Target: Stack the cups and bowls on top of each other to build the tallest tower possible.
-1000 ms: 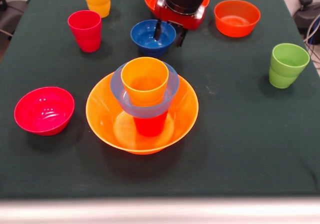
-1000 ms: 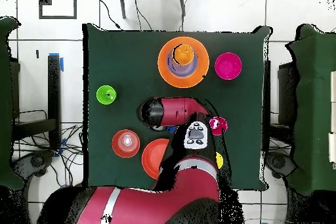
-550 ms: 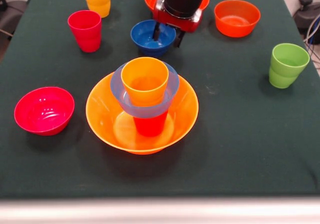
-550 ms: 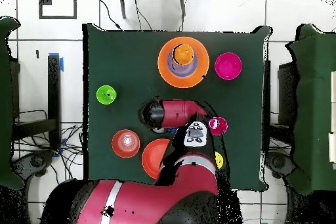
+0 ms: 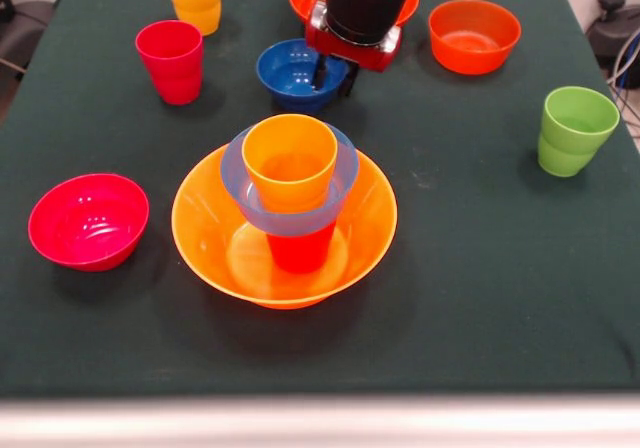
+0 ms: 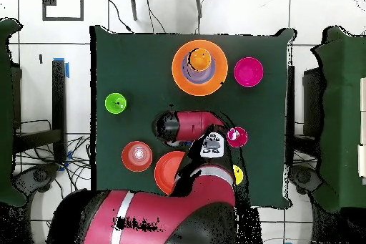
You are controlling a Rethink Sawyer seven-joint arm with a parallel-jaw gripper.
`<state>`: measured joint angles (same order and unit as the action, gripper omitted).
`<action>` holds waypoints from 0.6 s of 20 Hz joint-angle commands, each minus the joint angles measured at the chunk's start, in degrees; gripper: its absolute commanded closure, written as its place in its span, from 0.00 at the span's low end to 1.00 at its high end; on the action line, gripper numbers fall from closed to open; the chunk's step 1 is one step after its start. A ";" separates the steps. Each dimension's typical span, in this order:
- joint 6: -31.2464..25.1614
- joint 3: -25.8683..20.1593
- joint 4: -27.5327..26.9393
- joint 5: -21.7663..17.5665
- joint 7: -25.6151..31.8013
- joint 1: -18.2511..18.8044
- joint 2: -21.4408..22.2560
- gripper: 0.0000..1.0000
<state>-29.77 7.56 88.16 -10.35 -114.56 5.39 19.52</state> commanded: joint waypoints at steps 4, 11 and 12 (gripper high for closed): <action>4.46 -2.49 -0.90 -0.49 -6.22 -1.76 -1.45 1.00; 4.22 -2.23 -1.40 -0.44 -5.59 -1.96 -1.42 1.00; 4.03 -2.30 -1.31 -0.50 -5.31 -1.92 -1.19 1.00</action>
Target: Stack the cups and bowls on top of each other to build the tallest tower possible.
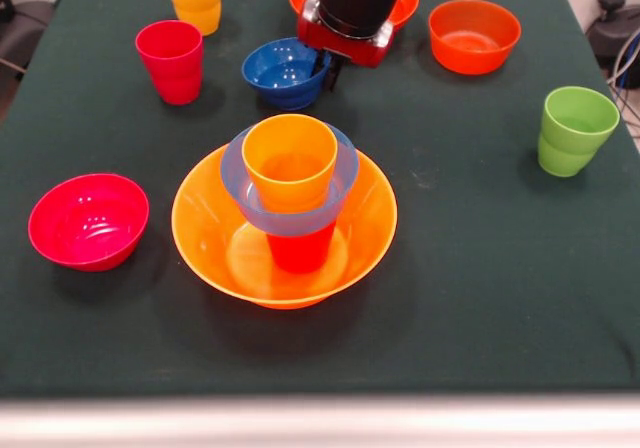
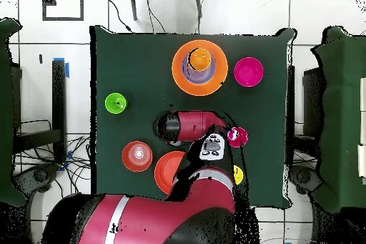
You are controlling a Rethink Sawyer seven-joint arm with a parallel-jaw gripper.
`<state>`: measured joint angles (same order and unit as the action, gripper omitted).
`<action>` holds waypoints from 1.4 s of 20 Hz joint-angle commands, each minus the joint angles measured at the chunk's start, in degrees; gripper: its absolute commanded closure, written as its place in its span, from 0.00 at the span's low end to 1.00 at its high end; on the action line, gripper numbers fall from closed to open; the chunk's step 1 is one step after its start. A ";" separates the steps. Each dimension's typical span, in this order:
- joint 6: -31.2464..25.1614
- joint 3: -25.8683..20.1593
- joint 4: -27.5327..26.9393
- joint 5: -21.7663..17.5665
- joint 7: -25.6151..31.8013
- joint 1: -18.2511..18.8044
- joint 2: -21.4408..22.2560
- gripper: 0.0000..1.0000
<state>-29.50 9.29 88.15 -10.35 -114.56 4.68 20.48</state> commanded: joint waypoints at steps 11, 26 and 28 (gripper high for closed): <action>-8.95 -1.92 -1.59 0.03 -2.05 -3.19 5.97 1.00; -21.08 -2.02 -5.01 -0.78 -0.70 -3.95 11.27 1.00; -22.57 -2.49 -6.40 -0.73 -0.16 -3.68 11.44 1.00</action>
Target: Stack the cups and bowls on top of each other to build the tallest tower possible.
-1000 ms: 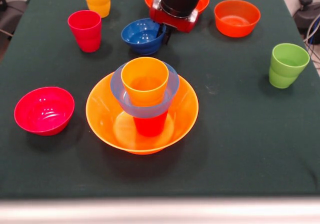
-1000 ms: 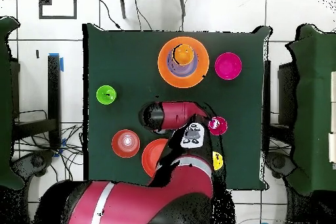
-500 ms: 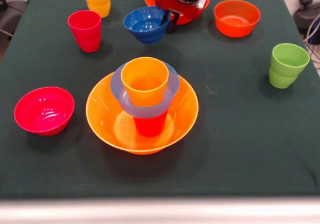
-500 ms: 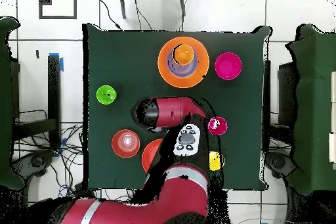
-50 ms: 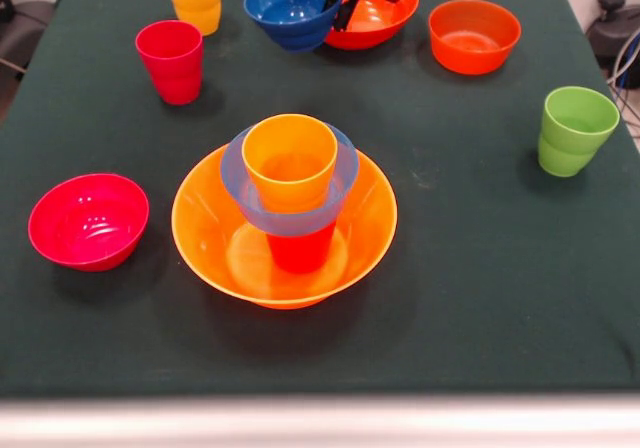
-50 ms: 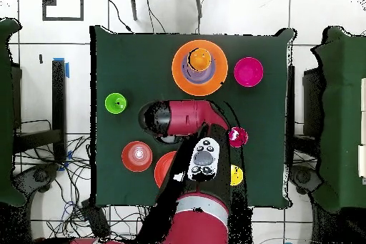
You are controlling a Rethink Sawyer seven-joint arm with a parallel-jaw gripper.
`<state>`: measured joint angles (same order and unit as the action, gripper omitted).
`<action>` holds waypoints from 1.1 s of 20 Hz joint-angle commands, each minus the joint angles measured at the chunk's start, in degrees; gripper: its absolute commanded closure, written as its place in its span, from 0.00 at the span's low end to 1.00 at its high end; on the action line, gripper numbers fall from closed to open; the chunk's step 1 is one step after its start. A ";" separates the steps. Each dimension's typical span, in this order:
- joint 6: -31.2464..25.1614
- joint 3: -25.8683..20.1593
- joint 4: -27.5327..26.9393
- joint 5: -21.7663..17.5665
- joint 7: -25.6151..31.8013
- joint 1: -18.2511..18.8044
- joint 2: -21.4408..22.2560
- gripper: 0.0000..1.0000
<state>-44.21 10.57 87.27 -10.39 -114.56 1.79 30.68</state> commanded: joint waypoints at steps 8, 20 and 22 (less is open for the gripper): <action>-12.16 -4.87 -10.30 -0.91 1.31 -0.24 1.27 1.00; -17.35 -5.24 -16.29 -1.67 2.74 -0.25 0.39 1.00; -17.43 -5.32 -17.02 -1.81 2.96 -0.23 0.25 1.00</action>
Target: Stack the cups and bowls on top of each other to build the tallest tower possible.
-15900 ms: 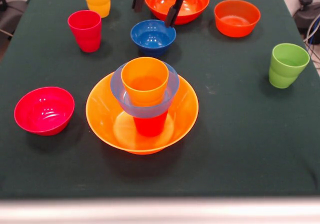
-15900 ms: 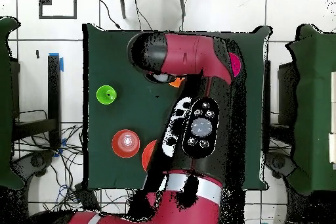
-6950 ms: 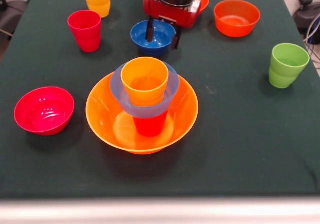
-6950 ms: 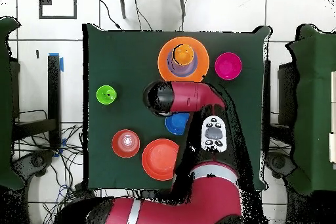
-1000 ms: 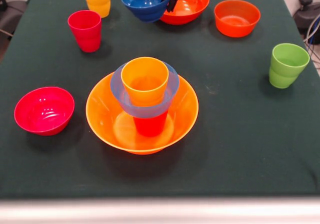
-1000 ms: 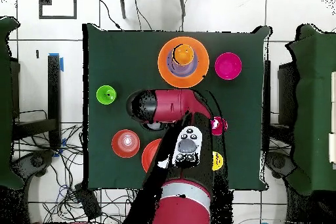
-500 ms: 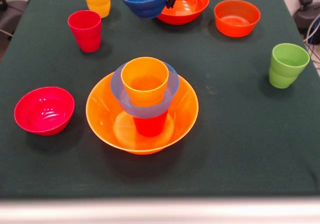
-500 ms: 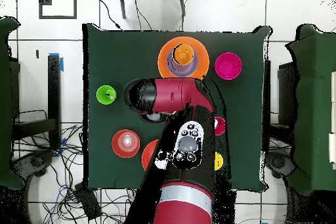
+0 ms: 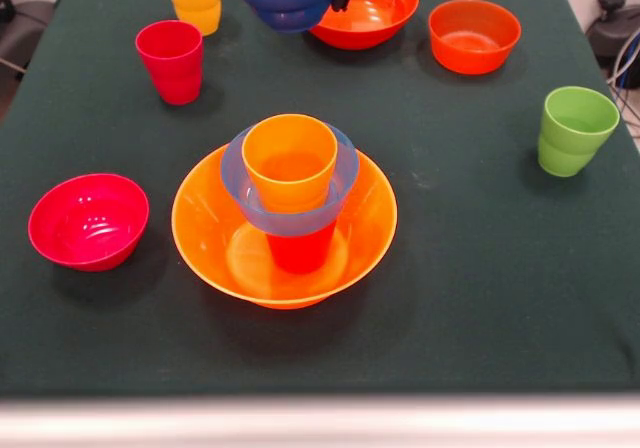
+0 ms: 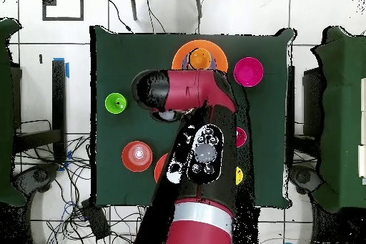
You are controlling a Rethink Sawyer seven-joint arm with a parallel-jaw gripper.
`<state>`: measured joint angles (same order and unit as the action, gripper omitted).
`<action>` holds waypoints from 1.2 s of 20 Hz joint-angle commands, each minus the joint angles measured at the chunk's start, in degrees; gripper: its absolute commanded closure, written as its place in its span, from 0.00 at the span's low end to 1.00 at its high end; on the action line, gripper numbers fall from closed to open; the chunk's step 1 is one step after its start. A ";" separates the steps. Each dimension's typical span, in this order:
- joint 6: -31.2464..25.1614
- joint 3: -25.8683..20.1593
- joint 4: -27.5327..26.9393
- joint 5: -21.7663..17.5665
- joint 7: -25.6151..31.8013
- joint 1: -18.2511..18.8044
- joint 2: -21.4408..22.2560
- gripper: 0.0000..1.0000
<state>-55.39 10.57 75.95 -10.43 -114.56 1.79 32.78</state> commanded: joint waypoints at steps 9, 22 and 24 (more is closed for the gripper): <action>-7.32 -5.70 -10.61 -2.23 3.76 0.13 -4.46 1.00; -7.64 -5.70 -14.44 -2.35 4.13 0.13 -6.84 1.00; -8.39 -5.76 -15.95 -2.26 4.27 0.11 -7.68 1.00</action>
<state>-57.57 10.54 64.07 -10.47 -114.56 1.79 30.59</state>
